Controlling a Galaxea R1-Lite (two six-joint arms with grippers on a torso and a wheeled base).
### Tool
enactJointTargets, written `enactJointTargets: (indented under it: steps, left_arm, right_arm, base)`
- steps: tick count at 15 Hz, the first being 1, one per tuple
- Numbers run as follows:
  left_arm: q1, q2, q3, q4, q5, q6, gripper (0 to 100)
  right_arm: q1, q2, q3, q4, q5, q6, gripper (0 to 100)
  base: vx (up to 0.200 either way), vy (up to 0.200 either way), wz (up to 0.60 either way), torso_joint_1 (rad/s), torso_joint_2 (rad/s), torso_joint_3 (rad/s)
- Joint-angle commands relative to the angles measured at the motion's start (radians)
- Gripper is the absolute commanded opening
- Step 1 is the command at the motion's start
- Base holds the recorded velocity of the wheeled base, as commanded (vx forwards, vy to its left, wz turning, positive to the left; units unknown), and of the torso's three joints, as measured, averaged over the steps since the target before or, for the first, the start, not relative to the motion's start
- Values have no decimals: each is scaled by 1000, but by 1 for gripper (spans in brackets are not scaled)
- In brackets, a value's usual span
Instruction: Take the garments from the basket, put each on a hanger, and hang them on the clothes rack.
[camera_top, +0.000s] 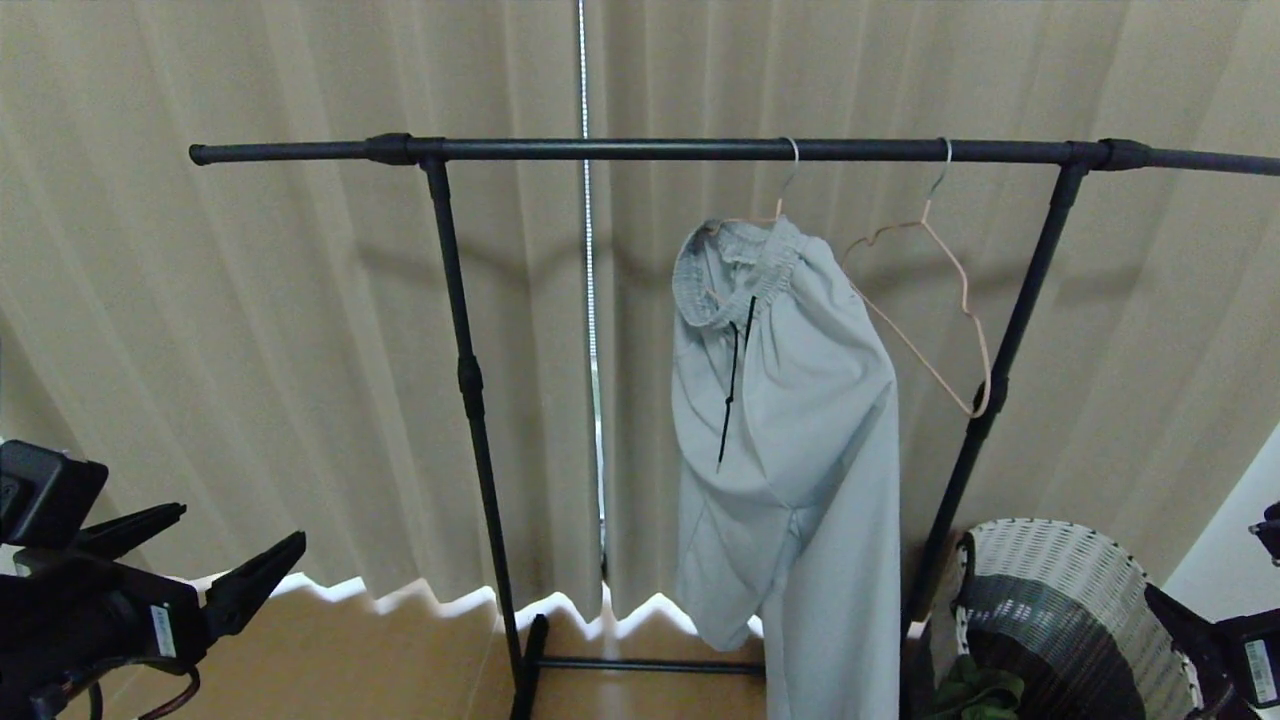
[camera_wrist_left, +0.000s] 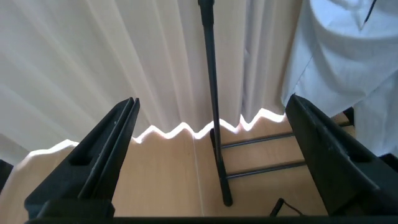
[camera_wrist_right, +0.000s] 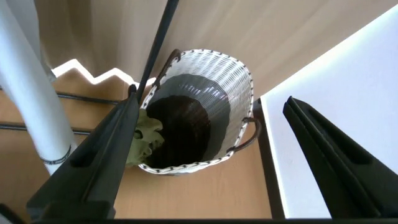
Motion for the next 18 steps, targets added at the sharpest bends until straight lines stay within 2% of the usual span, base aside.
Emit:
enactJointTargets:
  steps: [1,7,13,18]
  left_arm:
    - [0,1,2,0,0,1,100]
    - [-13,-2,23,-2,0,52,100]
    - [-18,-6,26,-2,0,52,100]
    - [-20,-3,28,-2,0,50,100]
  right_arm:
    - [3,2,0,1,0,1,100]
    - [3,2,2,7,1,1,100]
    - [3,2,17,8,1,-9,100]
    - [0,2,29,10,0,-19,100]
  base:
    - [0,0,0,-183,461,271]
    - [0,0,0,-183,469,288]
    - [0,0,0,-139,435,296]
    - [0,0,0,-21,72,42]
